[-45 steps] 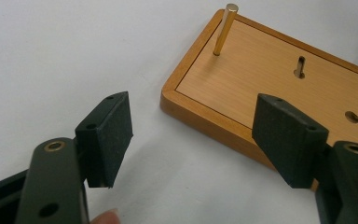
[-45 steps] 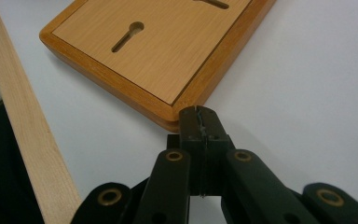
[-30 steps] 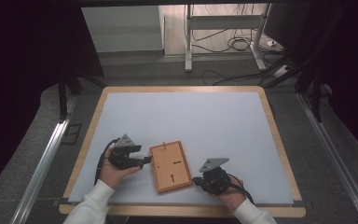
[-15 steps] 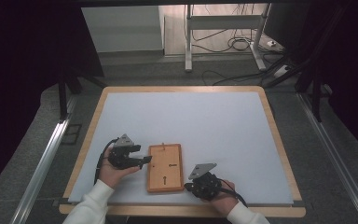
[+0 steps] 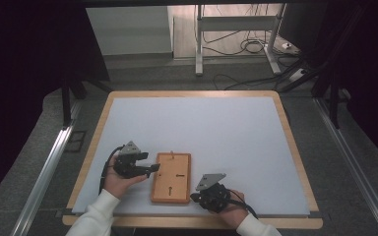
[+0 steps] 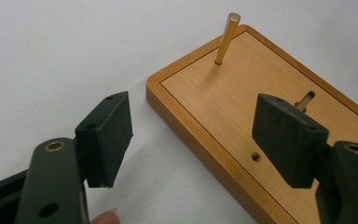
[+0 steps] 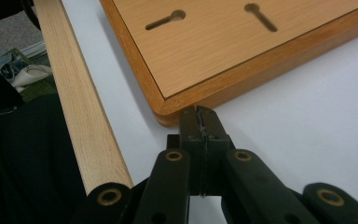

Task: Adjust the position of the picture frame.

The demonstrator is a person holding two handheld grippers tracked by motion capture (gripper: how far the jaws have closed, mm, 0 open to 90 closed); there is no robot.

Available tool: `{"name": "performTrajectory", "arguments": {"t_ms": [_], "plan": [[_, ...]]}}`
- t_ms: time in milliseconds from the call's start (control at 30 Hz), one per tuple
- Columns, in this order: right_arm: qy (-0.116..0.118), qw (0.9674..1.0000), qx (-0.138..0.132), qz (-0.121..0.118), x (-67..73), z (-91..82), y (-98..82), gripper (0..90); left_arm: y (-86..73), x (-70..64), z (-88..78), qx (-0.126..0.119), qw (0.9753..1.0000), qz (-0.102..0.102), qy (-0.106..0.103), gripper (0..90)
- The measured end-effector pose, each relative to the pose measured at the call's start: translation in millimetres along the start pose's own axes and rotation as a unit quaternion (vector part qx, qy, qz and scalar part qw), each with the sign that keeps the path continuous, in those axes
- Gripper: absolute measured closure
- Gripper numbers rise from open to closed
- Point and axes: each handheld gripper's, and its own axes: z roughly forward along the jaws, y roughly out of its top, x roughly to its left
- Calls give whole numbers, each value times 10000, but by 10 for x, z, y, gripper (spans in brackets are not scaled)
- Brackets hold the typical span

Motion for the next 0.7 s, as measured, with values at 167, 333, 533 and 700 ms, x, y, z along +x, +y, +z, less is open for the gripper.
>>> {"name": "performTrajectory", "arguments": {"t_ms": [167, 333, 533, 700], "plan": [[-141, 9997, -104, 152, -110, -118, -86, 900, -7, -3, -11, -5, 10000, 21, 18, 286], [-449, 9978, -257, 407, -282, -322, -238, 888, -26, -4, -35, -19, 10000, 32, 41, 287], [-751, 9931, -423, 789, -487, -543, -412, 876, -49, -8, -50, -31, 10000, 12, 84, 287], [-787, 9919, -376, 927, -571, -602, -513, 729, -52, 7, -53, -20, 9999, 51, 95, 287]]}}
